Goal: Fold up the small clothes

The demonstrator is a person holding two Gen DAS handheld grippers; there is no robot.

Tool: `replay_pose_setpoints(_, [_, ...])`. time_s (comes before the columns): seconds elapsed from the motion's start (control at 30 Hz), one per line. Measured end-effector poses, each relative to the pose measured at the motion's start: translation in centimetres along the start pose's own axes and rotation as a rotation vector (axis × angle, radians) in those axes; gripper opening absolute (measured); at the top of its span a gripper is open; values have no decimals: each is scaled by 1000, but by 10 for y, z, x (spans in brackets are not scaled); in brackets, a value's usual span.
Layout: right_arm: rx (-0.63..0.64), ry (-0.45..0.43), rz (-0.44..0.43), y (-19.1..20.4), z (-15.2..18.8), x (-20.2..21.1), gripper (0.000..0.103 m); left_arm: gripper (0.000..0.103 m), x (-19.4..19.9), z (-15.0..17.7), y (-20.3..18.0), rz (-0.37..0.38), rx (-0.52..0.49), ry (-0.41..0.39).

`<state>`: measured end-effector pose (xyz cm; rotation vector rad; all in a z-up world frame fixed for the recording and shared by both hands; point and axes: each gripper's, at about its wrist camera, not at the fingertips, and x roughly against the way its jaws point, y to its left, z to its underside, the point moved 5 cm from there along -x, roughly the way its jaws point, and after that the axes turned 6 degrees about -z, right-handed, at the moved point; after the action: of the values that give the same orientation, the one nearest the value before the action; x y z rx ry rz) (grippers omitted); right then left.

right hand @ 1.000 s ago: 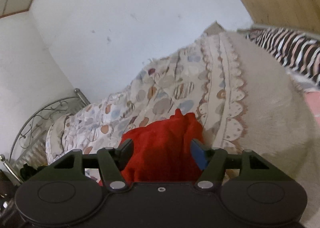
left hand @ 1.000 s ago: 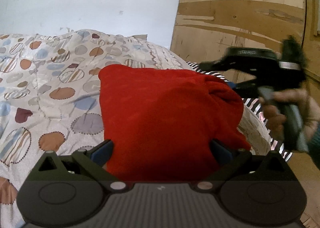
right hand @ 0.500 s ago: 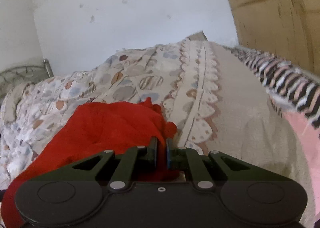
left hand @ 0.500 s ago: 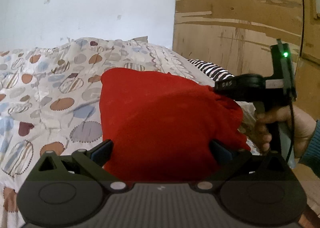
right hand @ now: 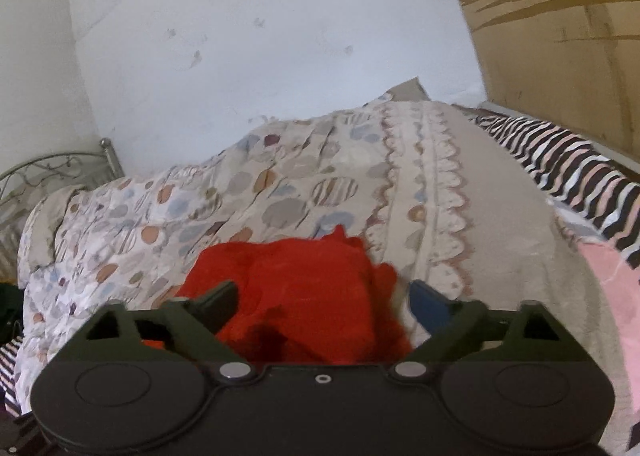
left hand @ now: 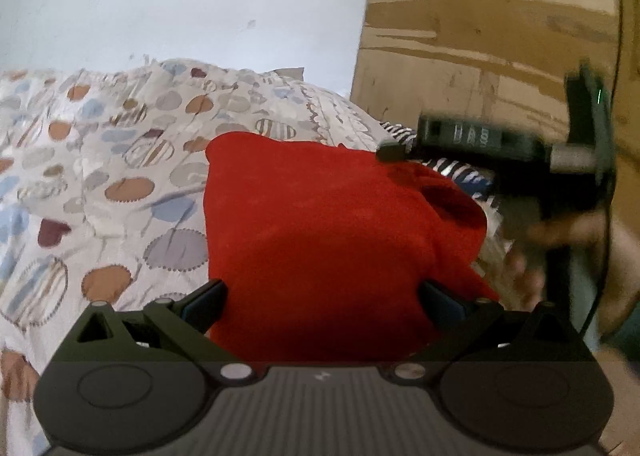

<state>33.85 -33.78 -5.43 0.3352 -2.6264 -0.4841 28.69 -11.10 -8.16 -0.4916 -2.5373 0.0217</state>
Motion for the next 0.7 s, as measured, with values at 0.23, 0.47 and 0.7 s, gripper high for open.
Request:
replay_pose_setpoints(0.23, [-86,-26,-66,-29,47,-13,102,102,3,-1,10,36,39,29])
replay_pose_setpoints(0.47, [-86,-54,-81,-30,50,-12,102,102,15,-18,32,97,268,43])
replay_pose_setpoints(0.7, [-90,-73,-88,-32,52,-12,102,102,7,-29,42,-6,266,46])
